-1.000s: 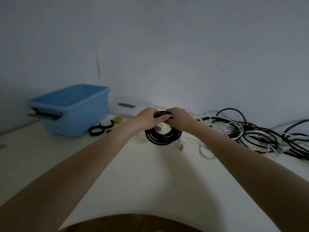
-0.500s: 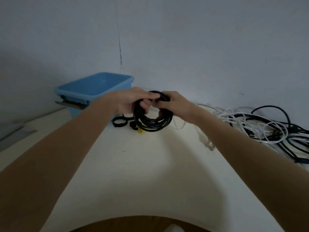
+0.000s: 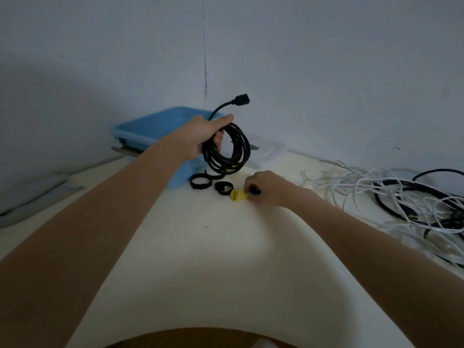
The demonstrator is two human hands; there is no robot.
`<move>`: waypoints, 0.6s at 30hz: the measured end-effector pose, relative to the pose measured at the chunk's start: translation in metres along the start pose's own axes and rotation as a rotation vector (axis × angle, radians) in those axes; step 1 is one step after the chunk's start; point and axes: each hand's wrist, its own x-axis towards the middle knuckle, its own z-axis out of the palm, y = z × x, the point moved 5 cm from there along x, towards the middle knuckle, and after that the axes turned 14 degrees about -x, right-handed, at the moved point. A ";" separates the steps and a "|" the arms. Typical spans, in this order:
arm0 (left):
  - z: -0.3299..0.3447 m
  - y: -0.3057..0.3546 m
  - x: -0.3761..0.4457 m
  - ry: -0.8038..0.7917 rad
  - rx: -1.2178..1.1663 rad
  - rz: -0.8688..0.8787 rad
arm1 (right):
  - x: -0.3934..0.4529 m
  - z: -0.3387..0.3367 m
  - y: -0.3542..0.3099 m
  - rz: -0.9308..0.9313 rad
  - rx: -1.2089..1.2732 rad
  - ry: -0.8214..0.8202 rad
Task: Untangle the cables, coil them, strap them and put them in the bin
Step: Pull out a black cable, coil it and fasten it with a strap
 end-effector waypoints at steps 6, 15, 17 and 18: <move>0.009 0.010 0.001 0.021 0.015 0.080 | -0.010 -0.013 0.016 0.051 0.083 0.001; -0.003 0.014 -0.003 0.085 0.140 0.159 | 0.013 -0.008 -0.046 -0.031 -0.040 0.040; -0.004 0.017 -0.003 0.092 0.158 0.188 | 0.015 -0.006 -0.047 -0.027 -0.088 0.112; -0.004 0.018 -0.003 0.098 0.159 0.205 | 0.016 -0.007 -0.046 -0.028 -0.055 0.146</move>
